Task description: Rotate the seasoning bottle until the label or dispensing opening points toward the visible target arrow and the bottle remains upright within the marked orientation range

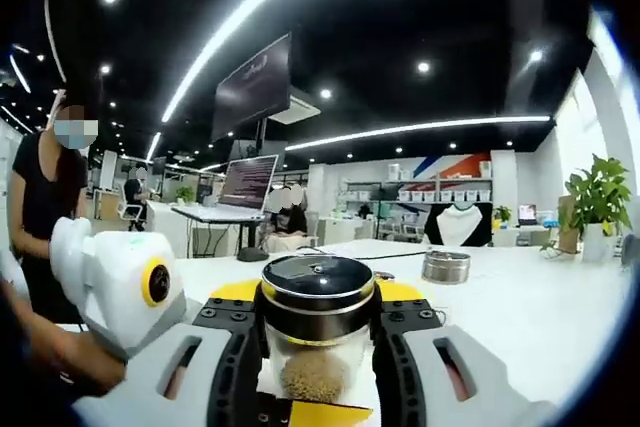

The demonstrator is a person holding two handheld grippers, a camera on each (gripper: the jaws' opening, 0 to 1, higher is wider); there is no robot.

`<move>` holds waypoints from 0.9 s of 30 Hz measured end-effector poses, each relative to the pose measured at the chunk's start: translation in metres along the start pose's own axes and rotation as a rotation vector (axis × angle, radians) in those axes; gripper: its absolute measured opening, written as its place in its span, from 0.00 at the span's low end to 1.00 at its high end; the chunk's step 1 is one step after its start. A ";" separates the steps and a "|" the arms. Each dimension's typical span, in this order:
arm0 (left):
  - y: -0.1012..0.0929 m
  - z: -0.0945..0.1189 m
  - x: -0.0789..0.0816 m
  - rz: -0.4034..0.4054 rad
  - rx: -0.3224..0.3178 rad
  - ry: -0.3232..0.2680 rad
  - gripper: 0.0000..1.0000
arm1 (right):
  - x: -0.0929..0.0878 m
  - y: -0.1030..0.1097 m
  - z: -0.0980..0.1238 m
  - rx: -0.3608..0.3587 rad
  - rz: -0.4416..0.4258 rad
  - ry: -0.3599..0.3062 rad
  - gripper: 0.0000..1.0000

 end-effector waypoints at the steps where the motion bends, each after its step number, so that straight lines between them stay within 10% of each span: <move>1: 0.001 0.000 0.000 0.012 -0.009 -0.010 0.47 | 0.001 0.001 -0.001 0.027 0.026 -0.002 0.39; 10: 0.005 0.008 0.009 0.065 -0.203 -0.059 0.52 | 0.008 0.010 0.004 0.297 -0.093 -0.098 0.39; 21: 0.006 0.009 0.011 0.123 -0.163 -0.036 0.48 | 0.003 0.008 0.000 0.207 -0.037 -0.051 0.39; 27: 0.007 0.007 0.013 0.135 -0.007 -0.039 0.48 | 0.004 0.005 -0.002 0.117 -0.073 -0.072 0.39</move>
Point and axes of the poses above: the point that each gripper's makers call its tool centre point, and the gripper's own axes: z roughly backward along the fingers, y roughly to its left, x roughly out of its top, the point moved 8 cm from there along z, roughly backward along the fingers, and after that the axes turned 15 degrees about x, right-handed, at the moved point
